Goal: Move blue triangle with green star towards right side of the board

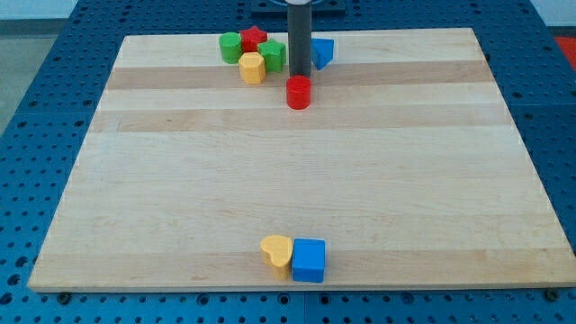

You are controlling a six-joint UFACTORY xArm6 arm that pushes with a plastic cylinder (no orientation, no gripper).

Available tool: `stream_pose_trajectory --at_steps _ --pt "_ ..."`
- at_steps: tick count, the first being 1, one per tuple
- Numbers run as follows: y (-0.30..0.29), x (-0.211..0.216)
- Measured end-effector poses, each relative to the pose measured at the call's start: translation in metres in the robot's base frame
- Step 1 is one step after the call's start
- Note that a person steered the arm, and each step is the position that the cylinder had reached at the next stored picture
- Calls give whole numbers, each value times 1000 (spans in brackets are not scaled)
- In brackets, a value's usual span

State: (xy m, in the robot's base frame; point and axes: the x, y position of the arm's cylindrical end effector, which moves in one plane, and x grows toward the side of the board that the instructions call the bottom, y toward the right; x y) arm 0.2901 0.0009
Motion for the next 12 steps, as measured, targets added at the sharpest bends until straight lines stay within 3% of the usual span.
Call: stream_pose_trajectory --at_steps 2,4,5,6,8,9,10,11,12 --pt "14 -45" --pt "93 -50" --pt "79 -50" --pt "30 -51" --pt "-3 21" --pt "-87 27" --pt "-180 26" --pt "-212 3" --pt "-205 -12"
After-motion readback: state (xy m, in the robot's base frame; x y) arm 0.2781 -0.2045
